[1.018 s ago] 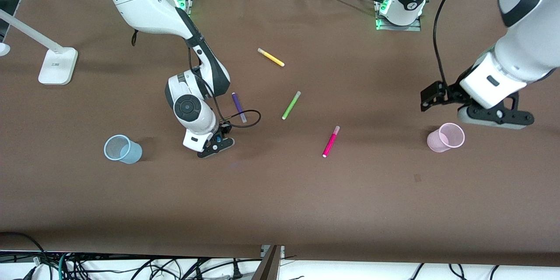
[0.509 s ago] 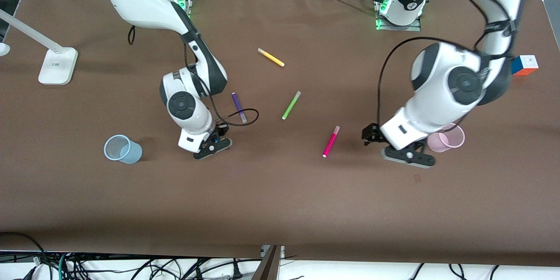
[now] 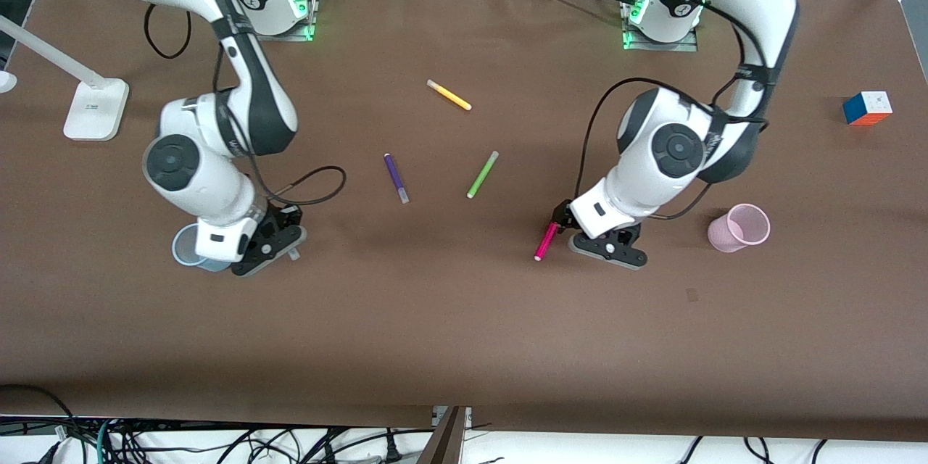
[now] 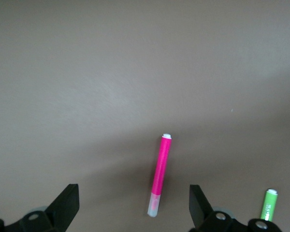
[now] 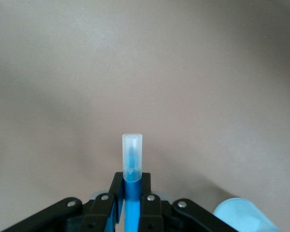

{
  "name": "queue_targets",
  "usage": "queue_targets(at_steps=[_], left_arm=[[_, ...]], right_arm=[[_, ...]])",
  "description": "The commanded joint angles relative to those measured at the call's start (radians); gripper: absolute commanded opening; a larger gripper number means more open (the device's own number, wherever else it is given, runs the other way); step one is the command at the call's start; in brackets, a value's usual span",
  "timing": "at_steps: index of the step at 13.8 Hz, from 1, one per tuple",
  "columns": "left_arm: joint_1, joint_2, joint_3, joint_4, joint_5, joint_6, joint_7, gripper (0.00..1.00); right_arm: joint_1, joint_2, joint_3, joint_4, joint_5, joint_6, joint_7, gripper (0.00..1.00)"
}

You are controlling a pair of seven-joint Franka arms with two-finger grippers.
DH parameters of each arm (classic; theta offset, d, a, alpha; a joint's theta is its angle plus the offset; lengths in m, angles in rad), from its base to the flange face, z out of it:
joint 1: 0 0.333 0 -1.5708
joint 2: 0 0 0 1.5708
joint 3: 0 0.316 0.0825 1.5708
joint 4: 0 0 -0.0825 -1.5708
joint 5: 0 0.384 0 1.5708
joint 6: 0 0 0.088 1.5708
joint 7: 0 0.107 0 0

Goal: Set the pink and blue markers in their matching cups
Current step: 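Carry the blue marker to the cup while the left gripper grasps pink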

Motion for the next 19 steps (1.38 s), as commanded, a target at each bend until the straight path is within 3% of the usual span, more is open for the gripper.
queue_targets(at_steps=[1, 5, 9, 12, 14, 15, 16, 17, 18, 19], left_arm=[[-0.04, -0.017, 0.013, -0.116, -0.01, 0.095, 0.0, 1.0], [-0.101, 0.0, 0.018, -0.244, -0.009, 0.266, -0.011, 1.0], [-0.106, 0.046, 0.018, -0.244, 0.092, 0.271, -0.041, 1.0], [-0.108, 0.083, 0.023, -0.215, 0.105, 0.271, -0.044, 1.0], [-0.108, 0.109, 0.029, -0.172, 0.12, 0.267, -0.046, 0.83], [-0.109, 0.111, 0.029, -0.167, 0.12, 0.267, -0.05, 0.67], [-0.111, 0.118, 0.029, -0.166, 0.12, 0.267, -0.06, 0.49], [-0.111, 0.126, 0.029, -0.164, 0.122, 0.267, -0.064, 0.18], [-0.111, 0.127, 0.029, -0.163, 0.129, 0.267, -0.063, 0.0], [-0.111, 0.135, 0.029, -0.161, 0.143, 0.267, -0.066, 0.0]], right_arm=[[-0.059, -0.022, 0.008, -0.014, 0.11, -0.011, -0.231, 0.0], [-0.17, -0.028, 0.008, 0.017, 0.277, -0.123, -0.596, 0.0], [-0.259, -0.028, 0.008, 0.038, 0.374, -0.204, -0.865, 0.0], [-0.329, -0.019, 0.01, 0.057, 0.479, -0.267, -1.057, 0.0], [-0.36, -0.008, 0.01, 0.057, 0.55, -0.272, -1.164, 0.0], [-0.377, 0.001, 0.01, 0.057, 0.581, -0.284, -1.203, 0.0], [-0.392, 0.013, 0.01, 0.058, 0.616, -0.305, -1.231, 0.0], [-0.408, 0.028, 0.011, 0.058, 0.663, -0.31, -1.26, 0.0], [-0.417, 0.041, 0.01, 0.063, 0.706, -0.312, -1.29, 0.0], [-0.419, 0.054, 0.01, 0.072, 0.745, -0.315, -1.316, 0.0]])
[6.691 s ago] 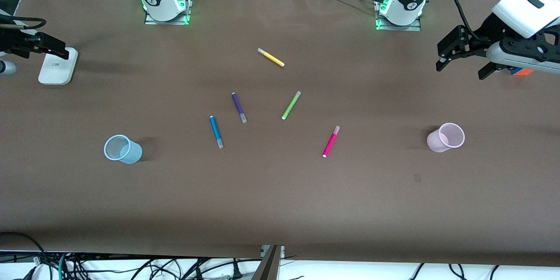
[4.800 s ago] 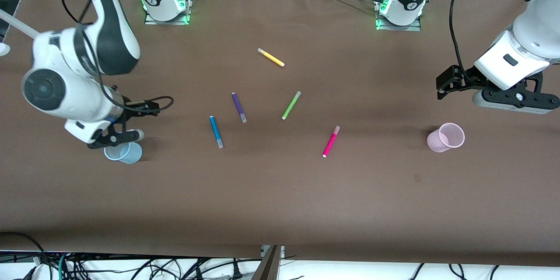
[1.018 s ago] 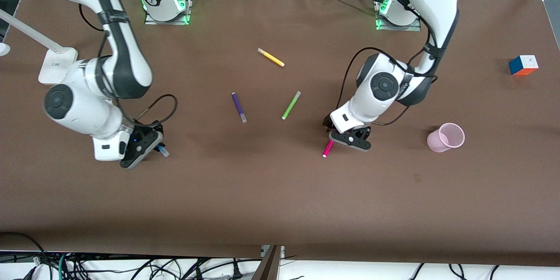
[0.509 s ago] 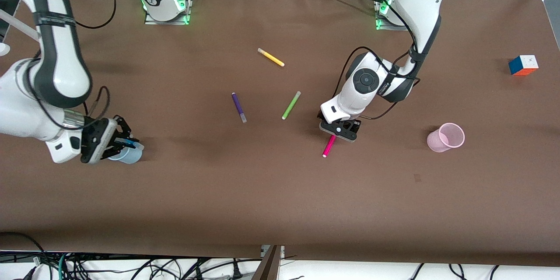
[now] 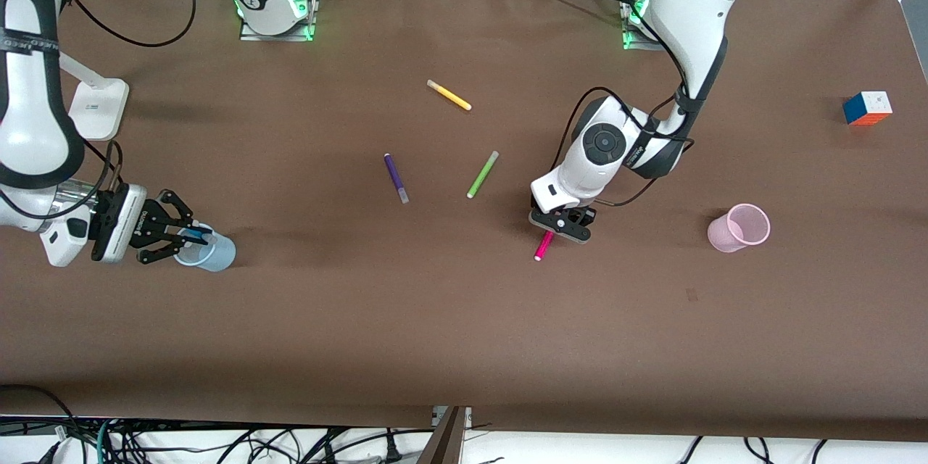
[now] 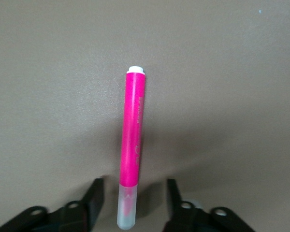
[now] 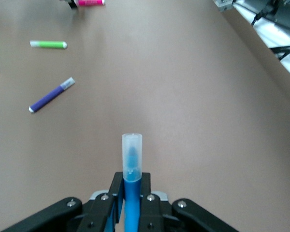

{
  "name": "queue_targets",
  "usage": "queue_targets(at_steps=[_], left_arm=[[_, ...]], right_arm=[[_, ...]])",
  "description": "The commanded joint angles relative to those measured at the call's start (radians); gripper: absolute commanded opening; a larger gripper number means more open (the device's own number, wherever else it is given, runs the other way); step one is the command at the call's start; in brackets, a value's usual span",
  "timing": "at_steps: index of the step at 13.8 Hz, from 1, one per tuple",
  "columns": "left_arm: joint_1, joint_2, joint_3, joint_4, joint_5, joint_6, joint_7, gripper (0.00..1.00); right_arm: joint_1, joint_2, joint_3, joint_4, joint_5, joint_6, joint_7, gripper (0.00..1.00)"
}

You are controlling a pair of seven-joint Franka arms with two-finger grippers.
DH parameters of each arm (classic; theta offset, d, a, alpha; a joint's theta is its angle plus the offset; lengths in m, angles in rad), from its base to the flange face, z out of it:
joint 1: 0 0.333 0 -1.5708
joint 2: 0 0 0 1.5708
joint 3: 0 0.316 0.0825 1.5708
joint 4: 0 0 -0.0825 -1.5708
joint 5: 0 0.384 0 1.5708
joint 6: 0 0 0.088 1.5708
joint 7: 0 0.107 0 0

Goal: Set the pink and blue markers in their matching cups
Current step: 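Drop the blue marker into the cup while the left gripper lifts pink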

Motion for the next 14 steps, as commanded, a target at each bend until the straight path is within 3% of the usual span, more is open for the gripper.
queue_targets(at_steps=[1, 3, 7, 10, 12, 14], left_arm=[[-0.014, 0.026, 0.013, 0.027, 0.044, 0.0, -0.031, 0.0], [0.006, -0.007, 0.013, 0.039, 0.042, -0.029, -0.032, 0.0], [0.049, -0.154, 0.007, 0.203, 0.038, -0.518, 0.011, 0.0], [0.116, -0.166, 0.01, 0.424, 0.036, -0.925, 0.222, 0.0], [0.191, -0.165, 0.014, 0.493, 0.047, -1.059, 0.383, 0.0], [0.259, -0.167, 0.027, 0.498, 0.156, -1.129, 0.555, 0.0]], right_arm=[[-0.035, 0.038, 0.014, 0.03, 0.108, -0.037, -0.069, 0.0], [-0.055, 0.05, 0.016, 0.038, 0.135, -0.059, -0.086, 0.0], [-0.093, 0.085, 0.016, 0.041, 0.2, -0.088, -0.175, 0.0], [-0.118, 0.102, 0.017, 0.043, 0.203, -0.106, -0.212, 0.0], [-0.13, 0.114, 0.02, 0.05, 0.211, -0.109, -0.223, 0.0], [-0.137, 0.131, 0.019, 0.05, 0.238, -0.111, -0.241, 0.0]])
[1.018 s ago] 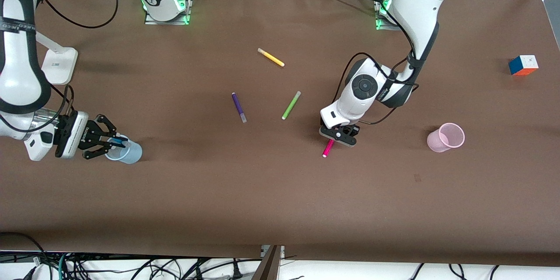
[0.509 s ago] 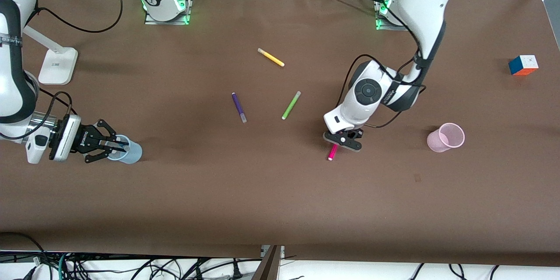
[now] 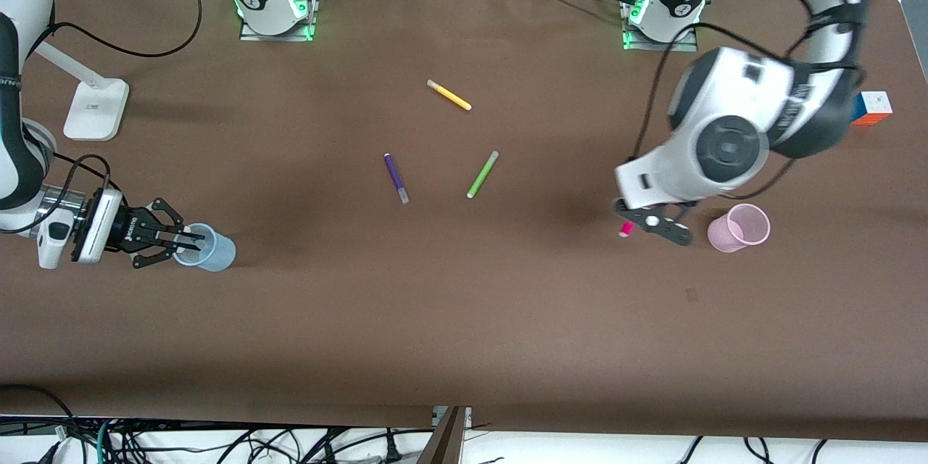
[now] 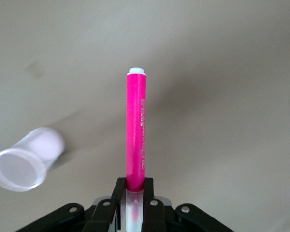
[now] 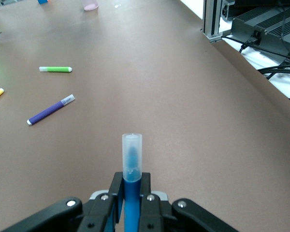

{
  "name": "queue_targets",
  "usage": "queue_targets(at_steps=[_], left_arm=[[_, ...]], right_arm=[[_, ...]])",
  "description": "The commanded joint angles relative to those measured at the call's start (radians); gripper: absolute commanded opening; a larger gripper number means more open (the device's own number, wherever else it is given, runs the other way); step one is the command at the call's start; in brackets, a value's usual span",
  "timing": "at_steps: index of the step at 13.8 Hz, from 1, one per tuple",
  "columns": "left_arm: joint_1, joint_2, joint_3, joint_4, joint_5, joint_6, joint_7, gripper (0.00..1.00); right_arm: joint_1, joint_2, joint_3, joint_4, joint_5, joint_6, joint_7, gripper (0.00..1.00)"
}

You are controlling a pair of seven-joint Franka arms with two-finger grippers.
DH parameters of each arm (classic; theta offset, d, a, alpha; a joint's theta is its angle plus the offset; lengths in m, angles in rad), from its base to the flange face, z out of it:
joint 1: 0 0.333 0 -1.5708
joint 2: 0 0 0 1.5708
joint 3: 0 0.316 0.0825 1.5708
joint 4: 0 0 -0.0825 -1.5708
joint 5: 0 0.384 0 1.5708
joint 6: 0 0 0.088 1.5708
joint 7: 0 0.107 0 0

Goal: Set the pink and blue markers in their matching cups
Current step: 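Carry the pink marker to the pink cup while the right gripper withdraws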

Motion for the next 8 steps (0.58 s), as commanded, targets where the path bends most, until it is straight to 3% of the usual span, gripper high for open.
queue_targets(at_steps=[1, 5, 8], left_arm=[[0.081, 0.037, 0.001, 0.039, 0.153, -0.079, 0.229, 0.0], [0.158, 0.076, 0.001, 0.007, 0.422, -0.102, 0.418, 0.0], [0.17, 0.118, -0.001, -0.031, 0.569, -0.106, 0.428, 0.0]], right_arm=[[-0.03, 0.037, 0.015, 0.026, 0.054, -0.026, -0.044, 0.0], [-0.033, 0.08, 0.017, 0.068, 0.077, -0.026, -0.053, 0.0], [-0.035, 0.091, 0.017, 0.069, 0.084, -0.026, -0.061, 0.0]])
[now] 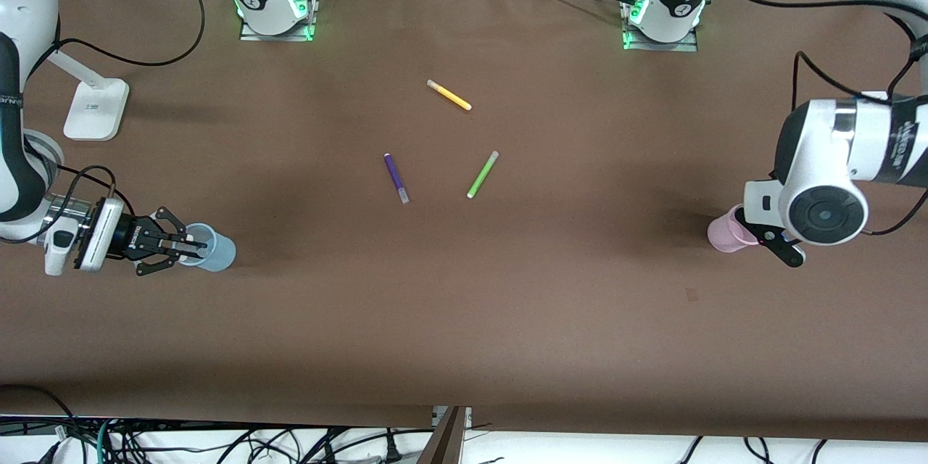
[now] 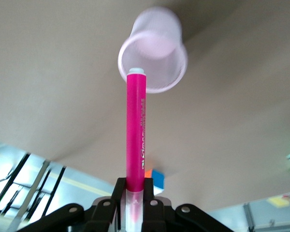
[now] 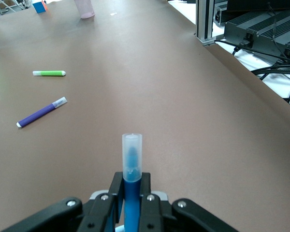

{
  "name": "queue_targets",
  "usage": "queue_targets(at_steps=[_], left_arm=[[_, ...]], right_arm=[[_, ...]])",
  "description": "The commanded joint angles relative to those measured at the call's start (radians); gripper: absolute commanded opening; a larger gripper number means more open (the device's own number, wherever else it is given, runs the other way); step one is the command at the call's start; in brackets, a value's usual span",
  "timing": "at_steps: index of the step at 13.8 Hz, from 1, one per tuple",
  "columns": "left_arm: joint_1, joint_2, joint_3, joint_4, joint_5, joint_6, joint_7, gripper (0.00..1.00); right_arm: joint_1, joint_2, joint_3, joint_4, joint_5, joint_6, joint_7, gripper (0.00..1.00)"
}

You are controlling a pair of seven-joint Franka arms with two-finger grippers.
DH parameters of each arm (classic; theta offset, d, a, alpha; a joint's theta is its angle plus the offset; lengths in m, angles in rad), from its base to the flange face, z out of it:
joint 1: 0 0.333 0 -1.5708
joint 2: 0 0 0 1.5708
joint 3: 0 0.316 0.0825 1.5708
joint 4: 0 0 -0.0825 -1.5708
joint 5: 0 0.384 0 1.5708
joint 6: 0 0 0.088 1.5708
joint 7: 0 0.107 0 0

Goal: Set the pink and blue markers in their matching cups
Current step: 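Carry the pink marker to the pink cup while the right gripper withdraws, then open the left gripper to drop the pink marker into the pink cup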

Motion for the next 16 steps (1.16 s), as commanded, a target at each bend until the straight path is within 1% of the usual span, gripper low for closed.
queue_targets(at_steps=[1, 2, 3, 4, 7, 9, 10, 11, 12, 13, 14, 16], left_arm=[[0.002, 0.044, -0.011, -0.031, 0.112, -0.017, 0.015, 0.0], [0.0, 0.061, -0.01, -0.034, 0.131, -0.017, 0.009, 0.0], [0.002, 0.066, -0.011, -0.046, 0.134, -0.017, 0.001, 0.0], [-0.003, 0.067, -0.01, -0.063, 0.139, -0.017, -0.003, 0.0], [-0.015, 0.092, -0.011, -0.054, 0.14, -0.009, -0.029, 0.0], [-0.026, 0.127, -0.017, -0.057, 0.146, -0.004, -0.103, 0.0], [-0.041, 0.144, -0.019, -0.06, 0.148, -0.004, -0.124, 0.18], [-0.044, 0.15, -0.019, -0.062, 0.148, -0.004, -0.126, 0.49], [-0.041, 0.147, -0.019, -0.062, 0.151, -0.004, -0.119, 0.91], [-0.043, 0.144, -0.019, -0.062, 0.16, -0.009, -0.115, 1.0], [-0.046, 0.135, -0.022, -0.062, 0.162, -0.014, -0.114, 1.0], [-0.05, 0.08, -0.028, -0.054, 0.157, -0.017, -0.099, 1.0]], right_arm=[[-0.023, 0.021, 0.014, 0.026, 0.029, -0.022, -0.021, 0.14], [-0.026, 0.022, 0.014, 0.026, 0.029, -0.022, -0.018, 0.26], [-0.029, 0.025, 0.014, 0.026, 0.031, -0.022, -0.016, 0.78], [-0.031, 0.025, 0.014, 0.027, 0.031, -0.022, -0.015, 1.0], [-0.037, 0.024, 0.013, 0.081, 0.029, -0.039, 0.023, 1.0], [-0.036, 0.017, 0.011, 0.113, 0.017, -0.073, 0.115, 1.0], [-0.034, 0.016, 0.011, 0.13, 0.011, -0.088, 0.166, 1.0], [-0.033, 0.014, 0.01, 0.153, 0.002, -0.106, 0.224, 1.0], [-0.03, 0.013, 0.01, 0.182, -0.026, -0.123, 0.297, 1.0], [-0.026, 0.004, 0.011, 0.22, -0.073, -0.131, 0.385, 1.0], [-0.023, -0.007, 0.017, 0.246, -0.121, -0.145, 0.469, 1.0], [-0.005, -0.024, 0.019, 0.291, -0.194, -0.182, 0.636, 1.0]])
